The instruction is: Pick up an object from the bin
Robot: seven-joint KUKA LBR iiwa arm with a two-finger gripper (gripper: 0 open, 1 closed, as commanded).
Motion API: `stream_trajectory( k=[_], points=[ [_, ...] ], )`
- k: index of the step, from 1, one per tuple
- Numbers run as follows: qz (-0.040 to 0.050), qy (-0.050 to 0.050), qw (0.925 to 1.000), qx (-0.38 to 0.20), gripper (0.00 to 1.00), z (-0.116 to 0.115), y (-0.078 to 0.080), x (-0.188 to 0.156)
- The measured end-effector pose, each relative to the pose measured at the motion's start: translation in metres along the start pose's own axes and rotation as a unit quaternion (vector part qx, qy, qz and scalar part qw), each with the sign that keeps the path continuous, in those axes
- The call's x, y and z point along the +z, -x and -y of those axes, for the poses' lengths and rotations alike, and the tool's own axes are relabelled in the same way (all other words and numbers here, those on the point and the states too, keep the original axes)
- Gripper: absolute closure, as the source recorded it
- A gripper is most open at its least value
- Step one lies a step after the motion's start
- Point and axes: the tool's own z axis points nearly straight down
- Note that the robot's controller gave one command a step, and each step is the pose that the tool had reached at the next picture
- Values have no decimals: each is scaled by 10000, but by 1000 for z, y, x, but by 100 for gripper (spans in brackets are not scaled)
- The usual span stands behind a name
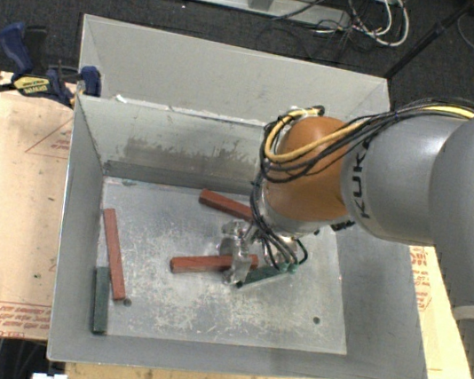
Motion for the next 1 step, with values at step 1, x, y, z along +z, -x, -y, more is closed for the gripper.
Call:
stream_trajectory(
  k=[1],
  points=[
    [46, -7, 10000, -69, 100, 9, -27, -184]
  ],
)
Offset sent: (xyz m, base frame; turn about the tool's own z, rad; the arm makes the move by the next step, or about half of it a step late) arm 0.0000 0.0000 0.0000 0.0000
